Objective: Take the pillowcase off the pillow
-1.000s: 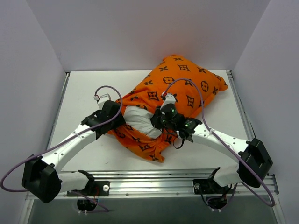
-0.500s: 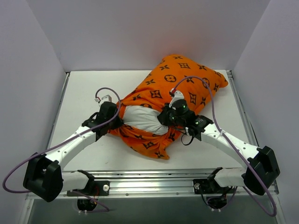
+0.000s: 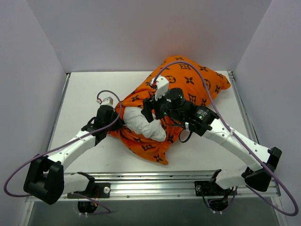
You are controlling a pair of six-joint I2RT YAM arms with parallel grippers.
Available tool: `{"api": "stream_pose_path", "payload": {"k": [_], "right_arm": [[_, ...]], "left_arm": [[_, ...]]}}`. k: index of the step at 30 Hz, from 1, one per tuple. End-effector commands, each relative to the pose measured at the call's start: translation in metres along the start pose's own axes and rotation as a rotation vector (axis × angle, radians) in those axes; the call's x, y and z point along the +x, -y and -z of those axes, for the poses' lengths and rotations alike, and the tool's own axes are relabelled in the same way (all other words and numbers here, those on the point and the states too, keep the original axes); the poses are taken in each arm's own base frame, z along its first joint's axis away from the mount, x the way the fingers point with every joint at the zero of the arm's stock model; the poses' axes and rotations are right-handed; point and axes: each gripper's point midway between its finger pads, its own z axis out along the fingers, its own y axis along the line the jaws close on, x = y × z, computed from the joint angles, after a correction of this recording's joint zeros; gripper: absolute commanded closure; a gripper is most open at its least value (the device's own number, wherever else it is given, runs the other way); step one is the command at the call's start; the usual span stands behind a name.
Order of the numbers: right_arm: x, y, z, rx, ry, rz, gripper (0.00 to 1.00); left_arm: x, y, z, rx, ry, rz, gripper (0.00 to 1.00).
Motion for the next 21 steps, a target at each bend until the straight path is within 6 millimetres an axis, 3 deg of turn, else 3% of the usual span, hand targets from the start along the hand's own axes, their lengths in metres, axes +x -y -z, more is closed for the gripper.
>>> {"api": "stream_pose_path", "payload": {"k": [1,4,5,10,14,19,21], "right_arm": [[-0.001,-0.016,-0.009,-0.07,-0.044,0.17,0.33],[0.005,-0.038,-0.027,-0.135,-0.08,0.283,0.25],[0.016,-0.045,-0.039,-0.146,-0.113,0.313,0.23],[0.036,-0.053,-0.068,-0.173,-0.18,0.412,0.16],[0.065,-0.042,-0.094,-0.138,-0.225,0.463,0.14],[0.104,0.016,-0.115,0.148,-0.278,0.46,0.13],[0.11,0.035,-0.118,0.245,-0.28,0.443,0.13]], "left_arm": [[-0.019,0.015,0.007,0.078,0.075,-0.029,0.98],[-0.019,0.016,0.01,0.09,0.077,-0.023,0.98],[-0.019,0.016,0.01,0.092,0.077,-0.02,0.98],[-0.015,0.018,0.012,0.109,0.068,-0.012,0.98],[-0.014,0.016,0.013,0.106,0.068,-0.004,0.98],[-0.013,0.014,0.015,0.101,0.072,0.001,0.98],[-0.013,0.014,0.015,0.099,0.072,0.001,0.98]]}}
